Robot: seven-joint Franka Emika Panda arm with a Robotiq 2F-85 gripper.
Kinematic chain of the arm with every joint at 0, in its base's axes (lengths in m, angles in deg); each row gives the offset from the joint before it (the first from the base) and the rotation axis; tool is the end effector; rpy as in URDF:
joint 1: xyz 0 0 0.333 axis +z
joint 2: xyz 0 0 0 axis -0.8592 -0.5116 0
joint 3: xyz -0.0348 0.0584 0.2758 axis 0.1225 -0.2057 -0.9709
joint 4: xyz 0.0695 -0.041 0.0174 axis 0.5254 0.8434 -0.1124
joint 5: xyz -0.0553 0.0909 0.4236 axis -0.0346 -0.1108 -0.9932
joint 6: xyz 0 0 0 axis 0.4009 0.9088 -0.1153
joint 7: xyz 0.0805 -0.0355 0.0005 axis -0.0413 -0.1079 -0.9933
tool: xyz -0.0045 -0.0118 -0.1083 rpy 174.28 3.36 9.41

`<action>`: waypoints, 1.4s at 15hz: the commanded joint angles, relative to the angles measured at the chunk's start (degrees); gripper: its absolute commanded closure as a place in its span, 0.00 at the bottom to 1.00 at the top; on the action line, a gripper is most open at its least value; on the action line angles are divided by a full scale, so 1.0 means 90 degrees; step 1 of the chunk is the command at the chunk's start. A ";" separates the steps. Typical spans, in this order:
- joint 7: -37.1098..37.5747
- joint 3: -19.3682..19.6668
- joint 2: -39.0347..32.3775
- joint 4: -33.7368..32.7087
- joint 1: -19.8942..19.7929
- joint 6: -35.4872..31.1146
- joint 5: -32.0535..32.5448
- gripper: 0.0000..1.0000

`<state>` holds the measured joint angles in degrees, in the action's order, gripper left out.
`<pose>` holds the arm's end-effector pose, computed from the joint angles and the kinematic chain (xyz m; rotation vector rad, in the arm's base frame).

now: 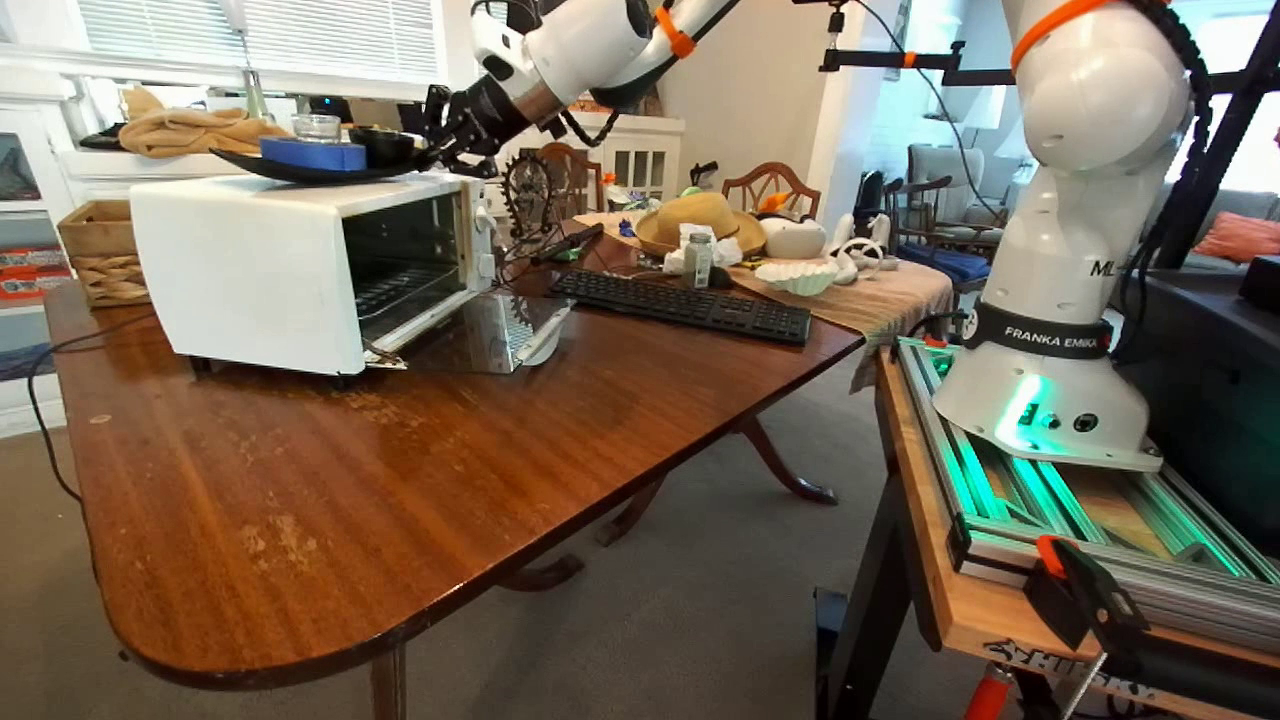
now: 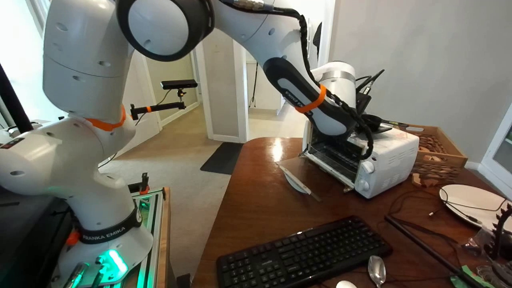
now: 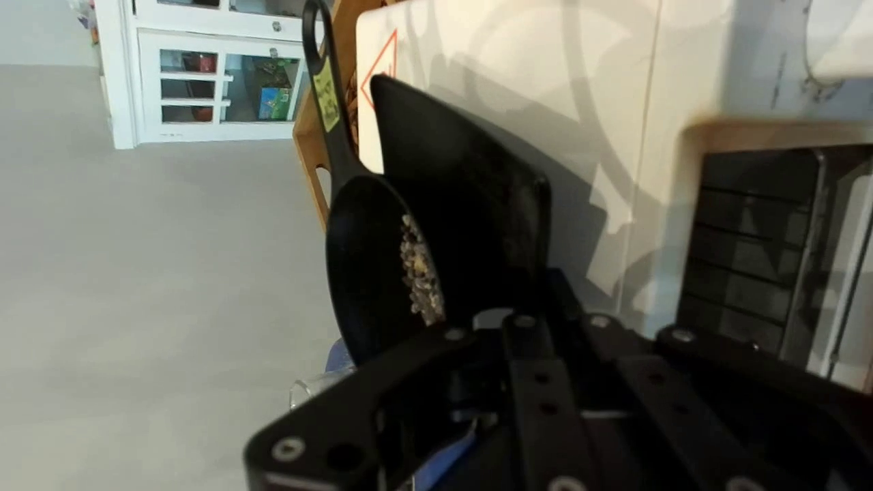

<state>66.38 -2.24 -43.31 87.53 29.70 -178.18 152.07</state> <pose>0.6574 0.0356 0.2750 1.4601 1.7328 0.8950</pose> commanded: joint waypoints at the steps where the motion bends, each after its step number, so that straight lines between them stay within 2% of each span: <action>1: -0.0033 -0.0725 0.0790 0.0980 -0.0683 0.0631 0.0000 0.98; 6: 0.0146 -0.2185 0.1249 0.1780 -0.1884 0.1505 -0.0001 0.98; 12: 0.0234 -0.4002 0.1625 0.2788 -0.3514 0.1815 -0.0001 0.98; 16: 0.0193 -0.5789 0.1513 0.3576 -0.5303 0.2390 -0.0001 0.98; 21: -0.0489 -0.7948 0.0504 0.4841 -0.7559 0.3898 -0.0001 0.98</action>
<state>65.97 -63.40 -32.21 124.63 -27.67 -151.03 152.06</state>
